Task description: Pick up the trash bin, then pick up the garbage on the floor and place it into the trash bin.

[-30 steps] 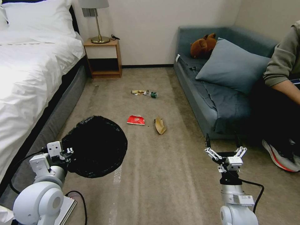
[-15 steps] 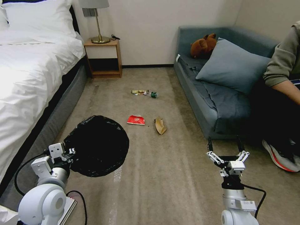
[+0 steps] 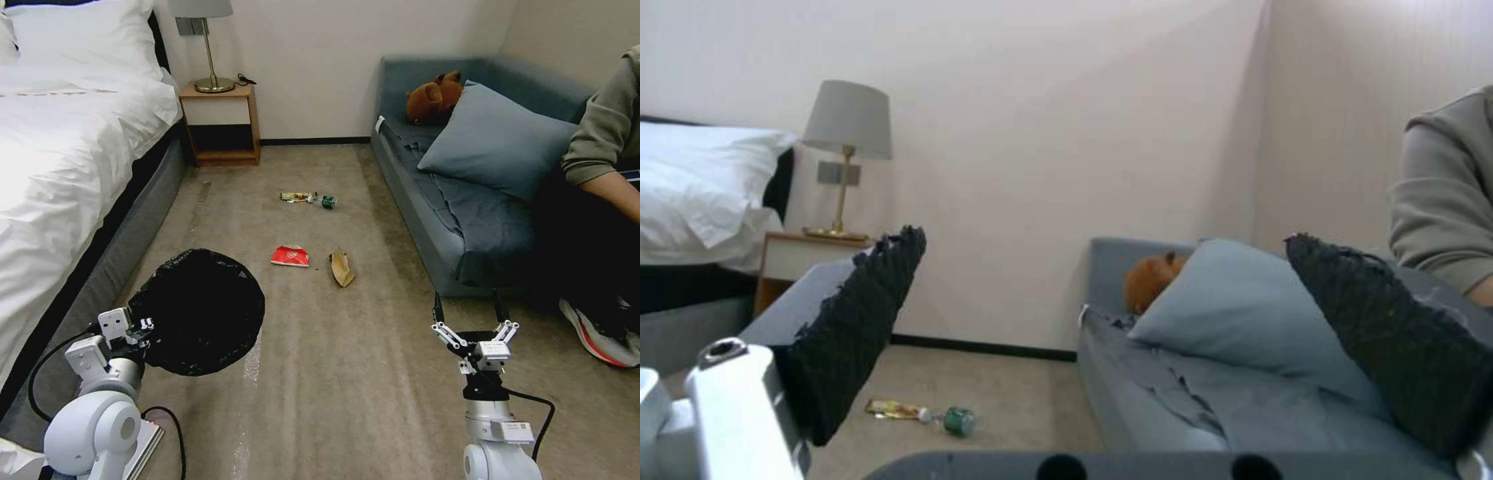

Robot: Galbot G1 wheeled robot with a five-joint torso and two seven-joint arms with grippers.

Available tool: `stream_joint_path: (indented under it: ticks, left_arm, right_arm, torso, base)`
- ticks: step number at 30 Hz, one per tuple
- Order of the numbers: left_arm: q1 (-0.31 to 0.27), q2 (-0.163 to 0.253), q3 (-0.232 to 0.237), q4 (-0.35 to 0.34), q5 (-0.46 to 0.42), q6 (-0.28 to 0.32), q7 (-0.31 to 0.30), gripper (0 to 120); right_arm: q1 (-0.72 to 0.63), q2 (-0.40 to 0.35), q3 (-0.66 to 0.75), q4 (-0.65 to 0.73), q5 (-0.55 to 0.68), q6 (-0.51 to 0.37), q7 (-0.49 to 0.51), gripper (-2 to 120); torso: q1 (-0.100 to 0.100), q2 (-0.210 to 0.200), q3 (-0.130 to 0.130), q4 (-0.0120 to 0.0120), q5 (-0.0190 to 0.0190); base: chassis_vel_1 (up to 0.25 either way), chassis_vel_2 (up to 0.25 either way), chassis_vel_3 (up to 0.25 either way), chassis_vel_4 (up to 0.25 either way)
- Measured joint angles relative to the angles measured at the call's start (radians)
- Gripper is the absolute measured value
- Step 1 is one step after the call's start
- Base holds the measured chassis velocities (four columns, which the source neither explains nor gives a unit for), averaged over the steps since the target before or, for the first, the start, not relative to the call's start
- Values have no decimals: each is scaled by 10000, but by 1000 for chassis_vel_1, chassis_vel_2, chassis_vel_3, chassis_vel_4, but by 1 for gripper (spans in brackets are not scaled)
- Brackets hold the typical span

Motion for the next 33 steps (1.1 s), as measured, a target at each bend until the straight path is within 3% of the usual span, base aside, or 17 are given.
stream_joint_path:
  ticks: [11,33]
  left_arm:
    - [-140,41,18,128,-31,0,12,1]
    - [-62,9,1,112,5,-404,165,1]
  right_arm:
    - [216,-5,4,-172,29,-76,5,100]
    - [218,-8,92,-201,137,-41,8,100]
  torso:
    - [0,0,0,0,0]
    - [0,0,0,0,0]
  base:
    - [-17,13,14,-18]
    - [-88,77,78,-80]
